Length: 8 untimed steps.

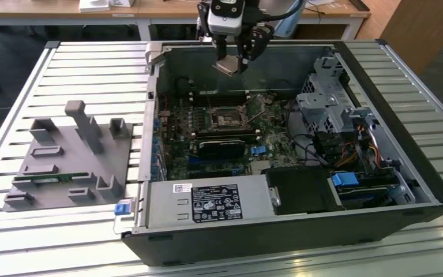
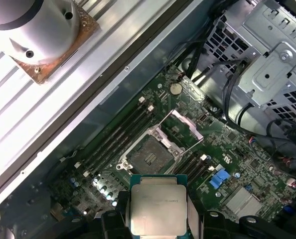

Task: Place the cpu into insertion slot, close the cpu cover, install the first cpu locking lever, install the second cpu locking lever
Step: 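Place the cpu into insertion slot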

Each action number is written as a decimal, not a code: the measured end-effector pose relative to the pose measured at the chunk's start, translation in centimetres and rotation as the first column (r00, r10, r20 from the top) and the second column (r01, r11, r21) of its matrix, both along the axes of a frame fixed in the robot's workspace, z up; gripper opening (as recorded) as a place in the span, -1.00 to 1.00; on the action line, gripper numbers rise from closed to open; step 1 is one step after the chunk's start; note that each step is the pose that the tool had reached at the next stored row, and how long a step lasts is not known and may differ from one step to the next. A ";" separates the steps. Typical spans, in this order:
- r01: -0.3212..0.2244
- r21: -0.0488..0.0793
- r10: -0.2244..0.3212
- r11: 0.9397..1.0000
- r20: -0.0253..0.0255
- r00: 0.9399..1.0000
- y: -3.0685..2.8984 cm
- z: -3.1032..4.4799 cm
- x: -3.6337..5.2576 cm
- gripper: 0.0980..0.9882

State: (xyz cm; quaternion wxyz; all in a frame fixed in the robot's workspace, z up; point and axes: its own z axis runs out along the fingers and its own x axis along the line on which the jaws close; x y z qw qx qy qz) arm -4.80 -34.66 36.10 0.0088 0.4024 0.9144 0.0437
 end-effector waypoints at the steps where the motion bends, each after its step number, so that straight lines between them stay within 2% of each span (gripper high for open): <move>1: 0.005 0.000 -0.005 1.000 0.000 1.000 0.00 0.00 0.00 0.00; 8: 0.044 0.000 -0.044 0.999 0.000 0.999 0.00 -0.03 -0.04 0.00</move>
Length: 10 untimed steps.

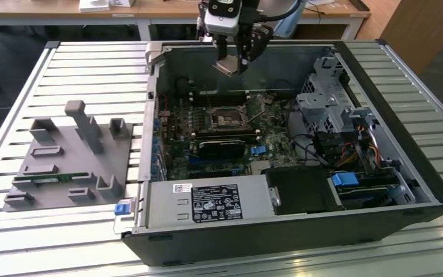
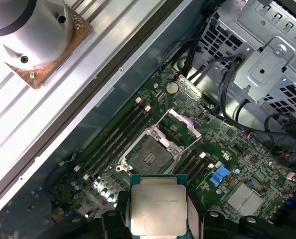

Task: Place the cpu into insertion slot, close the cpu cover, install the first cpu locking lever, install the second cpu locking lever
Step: 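Place the cpu into insertion slot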

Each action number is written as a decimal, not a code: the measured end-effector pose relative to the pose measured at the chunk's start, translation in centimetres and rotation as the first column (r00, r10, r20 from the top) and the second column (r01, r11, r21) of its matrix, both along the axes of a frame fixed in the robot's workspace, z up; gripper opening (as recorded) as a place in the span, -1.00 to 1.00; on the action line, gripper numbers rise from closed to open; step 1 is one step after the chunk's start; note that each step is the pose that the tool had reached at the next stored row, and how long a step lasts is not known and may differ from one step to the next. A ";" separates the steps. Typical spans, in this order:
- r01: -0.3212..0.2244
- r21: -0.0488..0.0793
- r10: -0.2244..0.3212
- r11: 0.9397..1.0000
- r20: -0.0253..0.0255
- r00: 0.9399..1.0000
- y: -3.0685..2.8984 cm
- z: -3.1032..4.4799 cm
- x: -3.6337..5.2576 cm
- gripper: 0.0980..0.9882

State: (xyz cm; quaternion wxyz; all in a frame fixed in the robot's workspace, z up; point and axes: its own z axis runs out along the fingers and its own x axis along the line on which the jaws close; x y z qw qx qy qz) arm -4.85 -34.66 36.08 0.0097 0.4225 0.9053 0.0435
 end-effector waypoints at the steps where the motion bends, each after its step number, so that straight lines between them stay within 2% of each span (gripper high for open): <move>1: 0.005 0.000 -0.005 1.000 0.000 1.000 0.00 -0.01 0.00 0.00; 10: 0.055 0.000 -0.055 0.999 0.000 0.999 0.00 -0.04 -0.03 0.00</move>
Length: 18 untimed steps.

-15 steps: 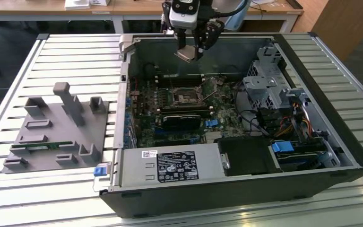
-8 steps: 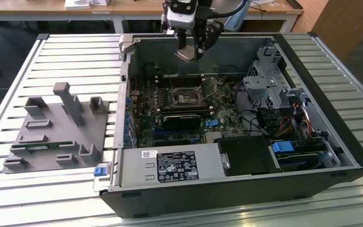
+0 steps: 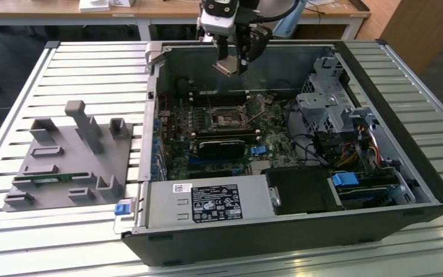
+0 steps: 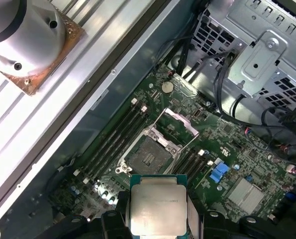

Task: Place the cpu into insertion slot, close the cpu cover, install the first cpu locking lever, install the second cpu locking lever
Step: 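Place the cpu into insertion slot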

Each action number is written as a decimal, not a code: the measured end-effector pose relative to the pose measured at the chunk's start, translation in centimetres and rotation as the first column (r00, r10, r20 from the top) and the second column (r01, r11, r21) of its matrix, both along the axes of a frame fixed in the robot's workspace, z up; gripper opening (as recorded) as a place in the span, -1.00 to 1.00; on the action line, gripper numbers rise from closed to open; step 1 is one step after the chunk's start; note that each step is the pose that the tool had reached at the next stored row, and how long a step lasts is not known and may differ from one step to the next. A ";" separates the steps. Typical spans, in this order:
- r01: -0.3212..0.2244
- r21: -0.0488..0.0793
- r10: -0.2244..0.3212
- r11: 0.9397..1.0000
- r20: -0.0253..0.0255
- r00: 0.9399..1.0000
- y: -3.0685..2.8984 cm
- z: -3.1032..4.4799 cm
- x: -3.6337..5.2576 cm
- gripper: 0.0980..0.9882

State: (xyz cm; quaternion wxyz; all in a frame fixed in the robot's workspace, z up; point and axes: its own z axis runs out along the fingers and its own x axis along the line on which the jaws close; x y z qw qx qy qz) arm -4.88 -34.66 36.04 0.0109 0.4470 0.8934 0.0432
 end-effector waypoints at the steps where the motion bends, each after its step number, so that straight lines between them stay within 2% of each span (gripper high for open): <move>1: 0.005 0.000 -0.005 1.000 0.000 1.000 0.00 0.00 0.00 0.00; 18: 0.097 0.000 -0.097 0.995 0.000 0.995 0.00 -0.07 -0.03 0.00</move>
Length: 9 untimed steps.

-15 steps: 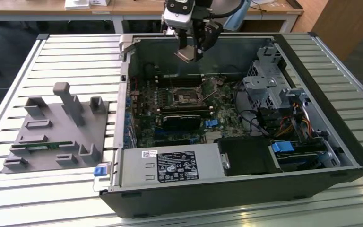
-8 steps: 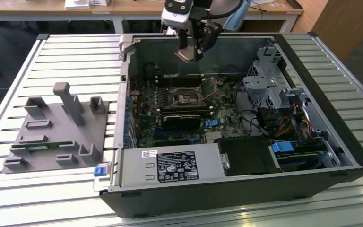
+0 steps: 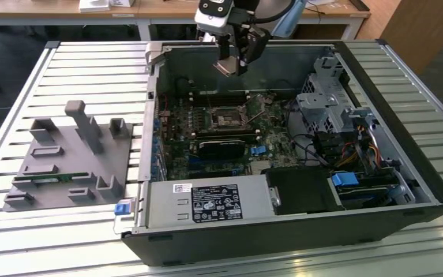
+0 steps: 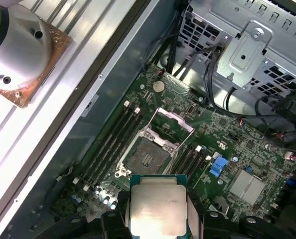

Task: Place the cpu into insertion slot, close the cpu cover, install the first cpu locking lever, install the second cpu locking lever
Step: 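Place the cpu into insertion slot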

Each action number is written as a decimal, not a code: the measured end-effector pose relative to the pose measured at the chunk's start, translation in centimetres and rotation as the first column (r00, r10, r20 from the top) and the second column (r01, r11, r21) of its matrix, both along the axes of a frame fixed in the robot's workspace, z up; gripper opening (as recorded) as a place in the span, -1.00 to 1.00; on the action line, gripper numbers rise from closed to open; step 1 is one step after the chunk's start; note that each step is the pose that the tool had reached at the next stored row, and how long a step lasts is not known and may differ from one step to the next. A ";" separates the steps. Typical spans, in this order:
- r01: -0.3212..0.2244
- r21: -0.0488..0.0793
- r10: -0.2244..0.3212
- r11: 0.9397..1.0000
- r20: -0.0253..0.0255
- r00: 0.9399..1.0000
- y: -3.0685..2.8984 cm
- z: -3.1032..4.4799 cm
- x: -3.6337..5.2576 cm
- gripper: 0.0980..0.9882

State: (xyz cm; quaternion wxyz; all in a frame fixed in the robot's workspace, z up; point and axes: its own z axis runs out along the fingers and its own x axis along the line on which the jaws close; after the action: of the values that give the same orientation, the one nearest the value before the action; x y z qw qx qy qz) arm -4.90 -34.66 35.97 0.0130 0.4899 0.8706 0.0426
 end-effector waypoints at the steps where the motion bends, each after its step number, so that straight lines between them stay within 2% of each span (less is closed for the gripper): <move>1: 0.005 0.000 -0.005 1.000 0.000 1.000 0.00 0.00 0.00 0.00; 9: 0.051 0.000 -0.051 0.999 0.000 0.999 0.00 -0.03 -0.03 0.00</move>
State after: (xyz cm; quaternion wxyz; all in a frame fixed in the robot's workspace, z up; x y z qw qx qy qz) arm -4.94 -34.66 35.93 0.0141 0.5120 0.8578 0.0422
